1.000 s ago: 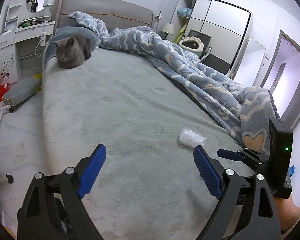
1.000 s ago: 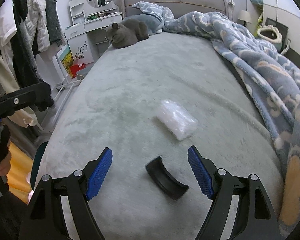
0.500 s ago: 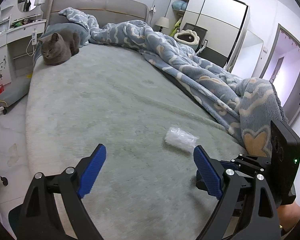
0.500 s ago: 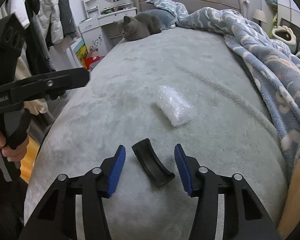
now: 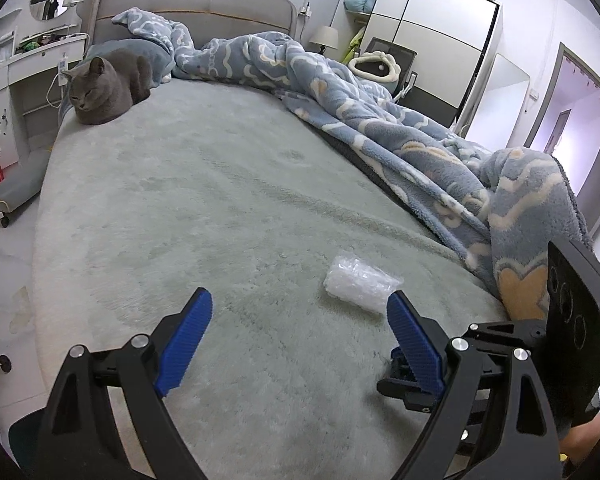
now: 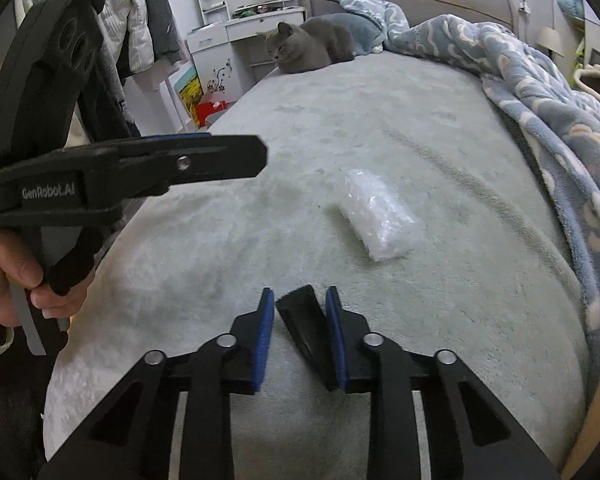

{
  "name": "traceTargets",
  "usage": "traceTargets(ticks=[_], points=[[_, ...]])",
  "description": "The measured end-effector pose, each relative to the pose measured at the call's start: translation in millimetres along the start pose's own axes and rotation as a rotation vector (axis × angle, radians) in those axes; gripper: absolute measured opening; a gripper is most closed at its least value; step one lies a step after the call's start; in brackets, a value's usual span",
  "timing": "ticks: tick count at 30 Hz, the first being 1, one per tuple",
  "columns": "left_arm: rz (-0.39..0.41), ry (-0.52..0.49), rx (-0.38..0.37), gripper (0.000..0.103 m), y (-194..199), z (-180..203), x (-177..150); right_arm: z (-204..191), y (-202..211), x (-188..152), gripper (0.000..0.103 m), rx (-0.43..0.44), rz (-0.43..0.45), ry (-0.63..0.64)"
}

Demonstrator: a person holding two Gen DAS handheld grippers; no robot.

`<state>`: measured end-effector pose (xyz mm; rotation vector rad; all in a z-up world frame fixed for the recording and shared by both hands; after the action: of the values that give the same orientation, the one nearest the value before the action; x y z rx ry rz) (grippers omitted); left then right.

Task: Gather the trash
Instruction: 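Move the left tool over the bed toward the clear plastic bag, then close the left tool on the clear plastic bag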

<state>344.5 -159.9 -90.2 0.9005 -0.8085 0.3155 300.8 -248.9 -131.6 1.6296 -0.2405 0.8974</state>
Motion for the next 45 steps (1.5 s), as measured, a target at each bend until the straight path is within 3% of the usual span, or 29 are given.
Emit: traceTargets(ticks=[15, 31, 40, 42, 45], points=[[-0.008, -0.006, -0.017, 0.091, -39.2, 2.4, 12.1, 40.6, 6.2, 6.8, 0.019, -0.044, -0.013, -0.061], [-0.099, -0.132, -0.147, 0.085, -85.7, 31.4, 7.3, 103.9, 10.6, 24.6, 0.019, -0.147, 0.043, -0.197], [-0.127, -0.156, -0.168, 0.073, -98.1, 36.6, 2.0, 112.4, 5.1, 28.8, 0.019, -0.181, 0.042, -0.209], [-0.137, -0.165, -0.162, 0.065, -98.3, 38.2, 0.2, 113.4, 6.0, 29.7, 0.019, -0.183, 0.045, -0.218], [-0.149, -0.176, -0.145, 0.060, -96.3, 39.1, -2.9, 115.2, 9.5, 31.9, 0.019, -0.189, 0.056, -0.238]])
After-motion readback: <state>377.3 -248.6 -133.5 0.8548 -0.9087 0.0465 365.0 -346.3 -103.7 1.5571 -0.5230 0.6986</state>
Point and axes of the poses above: each gripper's, at about its wrist camera, not at the fingertips, and y roughly against the way its jaws point, z to its right, x to its top, the point moved 5 cm from there along -y, roughly the way its jaws point, and after that the axes turned 10 degrees about -x, right-handed, at the moved point
